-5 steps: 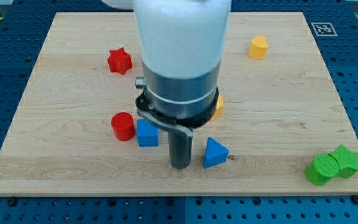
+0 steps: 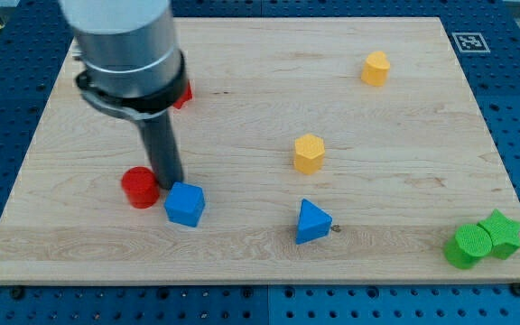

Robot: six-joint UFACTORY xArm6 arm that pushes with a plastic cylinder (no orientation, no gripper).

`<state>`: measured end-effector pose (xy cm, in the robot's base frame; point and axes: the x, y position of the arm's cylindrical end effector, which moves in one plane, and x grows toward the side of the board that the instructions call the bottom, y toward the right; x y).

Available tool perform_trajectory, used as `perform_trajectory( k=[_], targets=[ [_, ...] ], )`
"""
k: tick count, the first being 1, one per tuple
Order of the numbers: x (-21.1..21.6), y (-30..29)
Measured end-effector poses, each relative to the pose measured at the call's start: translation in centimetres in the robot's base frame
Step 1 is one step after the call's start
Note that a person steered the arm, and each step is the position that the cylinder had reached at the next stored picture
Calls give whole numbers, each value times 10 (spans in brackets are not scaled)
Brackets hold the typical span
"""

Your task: Move the red circle towards the bottom left

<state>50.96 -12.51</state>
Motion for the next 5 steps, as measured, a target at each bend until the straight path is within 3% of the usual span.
perform_trajectory(
  k=[5],
  targets=[
    [0, -123]
  ],
)
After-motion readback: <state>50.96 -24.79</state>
